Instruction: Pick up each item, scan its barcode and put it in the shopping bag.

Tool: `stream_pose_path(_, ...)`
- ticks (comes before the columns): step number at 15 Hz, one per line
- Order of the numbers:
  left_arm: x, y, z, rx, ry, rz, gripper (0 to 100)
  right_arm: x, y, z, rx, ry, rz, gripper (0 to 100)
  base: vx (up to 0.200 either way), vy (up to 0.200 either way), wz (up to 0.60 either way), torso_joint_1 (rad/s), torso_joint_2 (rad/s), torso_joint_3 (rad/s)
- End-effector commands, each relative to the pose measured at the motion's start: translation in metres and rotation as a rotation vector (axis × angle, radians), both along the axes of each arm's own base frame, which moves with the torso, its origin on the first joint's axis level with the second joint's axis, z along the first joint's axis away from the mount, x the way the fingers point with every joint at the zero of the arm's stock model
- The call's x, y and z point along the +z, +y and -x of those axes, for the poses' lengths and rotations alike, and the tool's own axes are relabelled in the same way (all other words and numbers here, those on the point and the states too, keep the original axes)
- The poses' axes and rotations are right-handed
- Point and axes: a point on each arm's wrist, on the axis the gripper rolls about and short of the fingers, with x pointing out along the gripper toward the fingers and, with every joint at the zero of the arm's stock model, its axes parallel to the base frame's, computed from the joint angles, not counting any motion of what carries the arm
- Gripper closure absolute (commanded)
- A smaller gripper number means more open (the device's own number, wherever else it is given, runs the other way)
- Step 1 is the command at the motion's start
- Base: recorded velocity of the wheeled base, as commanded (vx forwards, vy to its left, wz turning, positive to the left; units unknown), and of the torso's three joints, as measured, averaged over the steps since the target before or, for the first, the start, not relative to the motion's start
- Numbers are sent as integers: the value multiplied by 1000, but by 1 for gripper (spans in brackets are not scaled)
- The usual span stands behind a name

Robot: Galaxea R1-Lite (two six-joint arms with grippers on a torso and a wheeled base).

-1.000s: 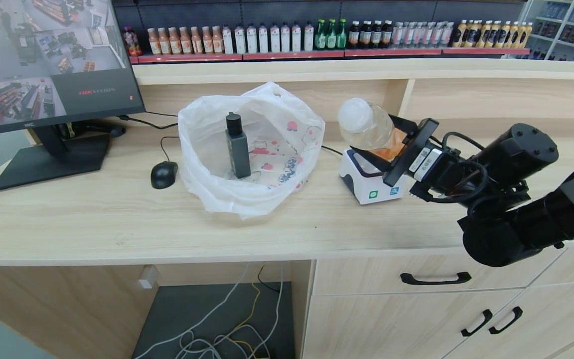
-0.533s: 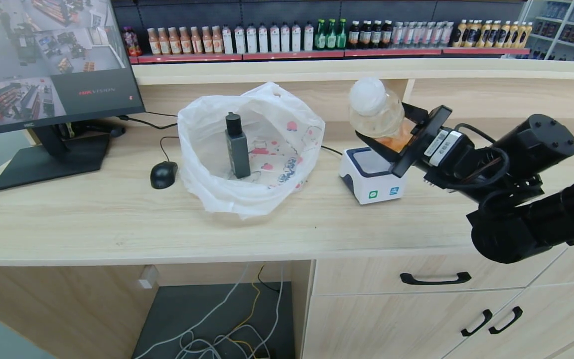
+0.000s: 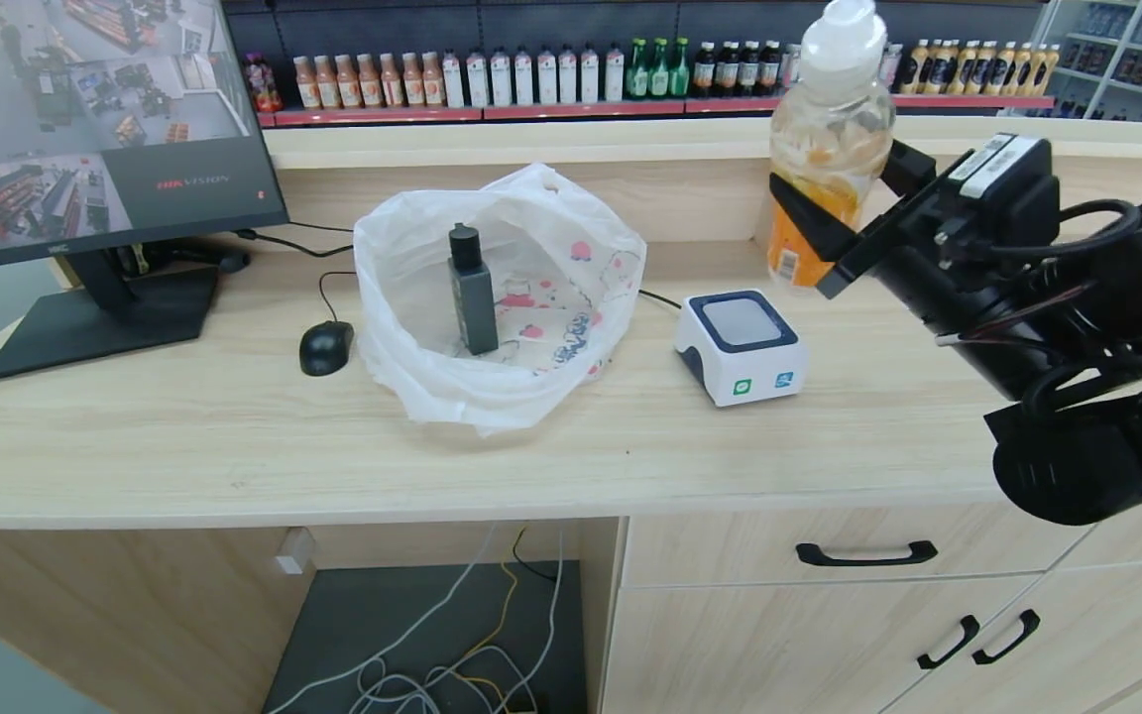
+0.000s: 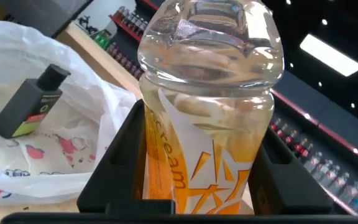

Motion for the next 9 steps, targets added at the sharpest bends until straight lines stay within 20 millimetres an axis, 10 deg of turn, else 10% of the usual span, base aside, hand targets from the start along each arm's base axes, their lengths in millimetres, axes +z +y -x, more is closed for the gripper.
stream_pose_path(1,0,0,0,-1,0,1,0,10,-6,14,-3,15,-59,100,0,0,0,0,0,0)
stream_pose_path(9,0,0,0,-1,0,1,0,15,-16,32,47,176,-309,100,0,0,0,0,0,0)
